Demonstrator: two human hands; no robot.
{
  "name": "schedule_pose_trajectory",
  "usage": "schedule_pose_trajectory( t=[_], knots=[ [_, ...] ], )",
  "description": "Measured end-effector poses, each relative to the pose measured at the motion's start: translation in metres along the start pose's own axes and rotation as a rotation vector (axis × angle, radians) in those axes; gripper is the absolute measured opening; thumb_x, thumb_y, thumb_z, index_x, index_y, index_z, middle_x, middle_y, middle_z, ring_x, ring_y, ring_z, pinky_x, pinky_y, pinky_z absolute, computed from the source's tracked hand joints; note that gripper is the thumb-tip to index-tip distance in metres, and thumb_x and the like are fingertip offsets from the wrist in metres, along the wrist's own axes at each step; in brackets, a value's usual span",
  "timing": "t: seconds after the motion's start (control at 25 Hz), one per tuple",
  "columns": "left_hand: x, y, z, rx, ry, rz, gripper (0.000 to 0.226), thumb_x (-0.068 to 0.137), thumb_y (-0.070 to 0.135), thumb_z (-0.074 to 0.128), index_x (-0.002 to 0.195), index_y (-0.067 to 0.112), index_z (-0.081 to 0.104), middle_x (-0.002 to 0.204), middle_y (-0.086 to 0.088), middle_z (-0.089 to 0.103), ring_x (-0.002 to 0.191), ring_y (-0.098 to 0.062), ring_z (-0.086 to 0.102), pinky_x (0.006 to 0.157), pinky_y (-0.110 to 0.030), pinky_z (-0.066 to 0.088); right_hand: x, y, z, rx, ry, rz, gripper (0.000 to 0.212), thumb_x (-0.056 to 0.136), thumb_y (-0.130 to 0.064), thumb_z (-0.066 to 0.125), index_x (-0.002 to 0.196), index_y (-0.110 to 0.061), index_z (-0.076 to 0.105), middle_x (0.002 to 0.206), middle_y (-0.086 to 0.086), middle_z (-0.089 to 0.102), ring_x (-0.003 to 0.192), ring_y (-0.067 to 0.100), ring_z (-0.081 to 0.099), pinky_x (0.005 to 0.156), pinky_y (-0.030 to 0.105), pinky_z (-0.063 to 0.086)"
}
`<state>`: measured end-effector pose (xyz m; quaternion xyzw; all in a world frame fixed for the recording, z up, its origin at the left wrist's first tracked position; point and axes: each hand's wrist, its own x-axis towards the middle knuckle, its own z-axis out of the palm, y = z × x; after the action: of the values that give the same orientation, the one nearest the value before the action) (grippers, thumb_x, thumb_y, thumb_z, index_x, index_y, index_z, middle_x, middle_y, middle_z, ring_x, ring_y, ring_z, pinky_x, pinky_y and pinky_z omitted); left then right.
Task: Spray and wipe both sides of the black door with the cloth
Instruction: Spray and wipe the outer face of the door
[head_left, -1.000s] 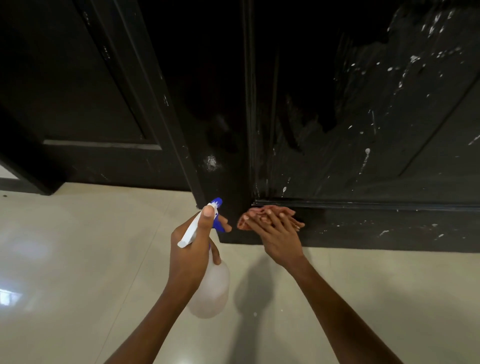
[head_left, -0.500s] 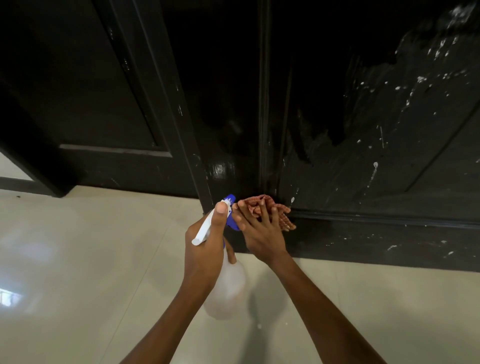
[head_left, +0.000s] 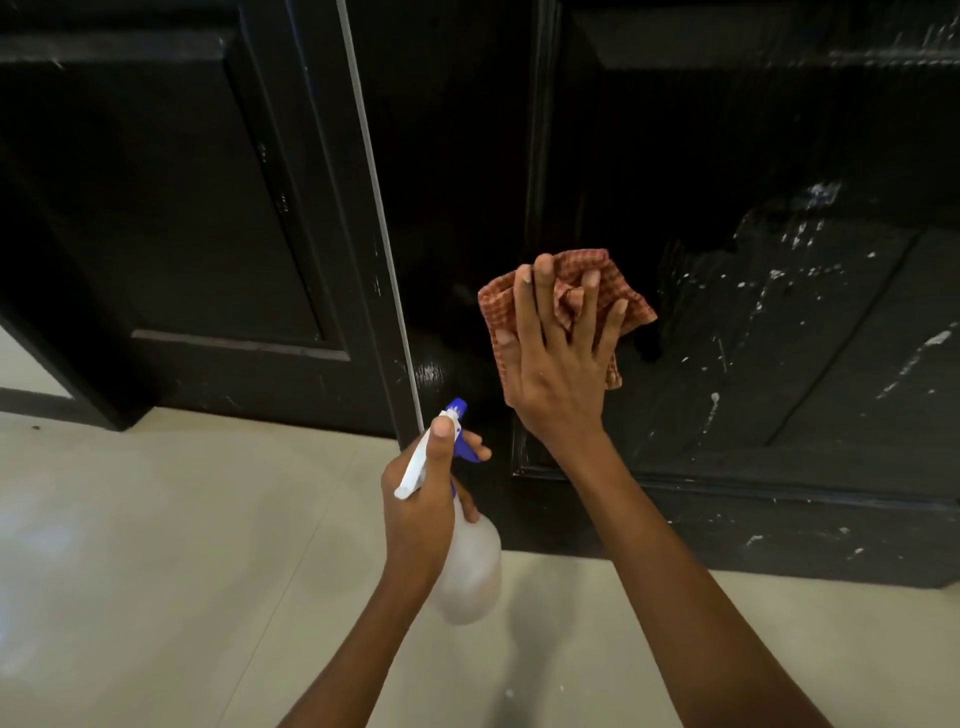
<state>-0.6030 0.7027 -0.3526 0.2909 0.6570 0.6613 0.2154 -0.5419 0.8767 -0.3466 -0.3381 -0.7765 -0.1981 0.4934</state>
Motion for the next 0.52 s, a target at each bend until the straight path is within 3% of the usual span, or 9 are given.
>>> schedule_pose_trajectory(
  t=[0.12,0.28,0.52],
  knots=[
    [0.003,0.010,0.001,-0.009,0.007,0.019,0.054,0.088,0.060,0.039,0.091,0.017,0.071,0.082,-0.001,0.075,0.058,-0.034,0.062,0.049,-0.031,0.054,-0.044,0.020,0.005,-0.030,-0.180,-0.122,0.071,0.103,-0.045,0.053,0.162,-0.021,0.023,0.168,0.011,0.017,0.155,0.039,-0.015,0.121,0.062,-0.007],
    [0.004,-0.005,0.003,-0.051,0.025,-0.046,0.060,0.085,0.063,0.041,0.093,0.012,0.071,0.081,-0.006,0.074,0.061,-0.038,0.062,0.052,-0.035,0.053,-0.164,0.052,0.021,-0.143,-0.527,-0.317,0.101,0.091,-0.036,0.072,0.164,-0.026,0.002,0.172,0.003,-0.005,0.156,0.033,-0.016,0.122,0.057,-0.017],
    [-0.009,-0.022,0.013,-0.007,-0.042,-0.150,0.070,0.074,0.073,0.043,0.092,0.012,0.073,0.079,-0.015,0.072,0.062,-0.038,0.064,0.056,-0.037,0.055,-0.191,0.046,0.029,-0.158,-0.528,-0.274,0.101,0.090,-0.037,0.072,0.164,-0.027,0.004,0.172,0.000,-0.005,0.157,0.031,-0.010,0.123,0.056,-0.015]
  ],
)
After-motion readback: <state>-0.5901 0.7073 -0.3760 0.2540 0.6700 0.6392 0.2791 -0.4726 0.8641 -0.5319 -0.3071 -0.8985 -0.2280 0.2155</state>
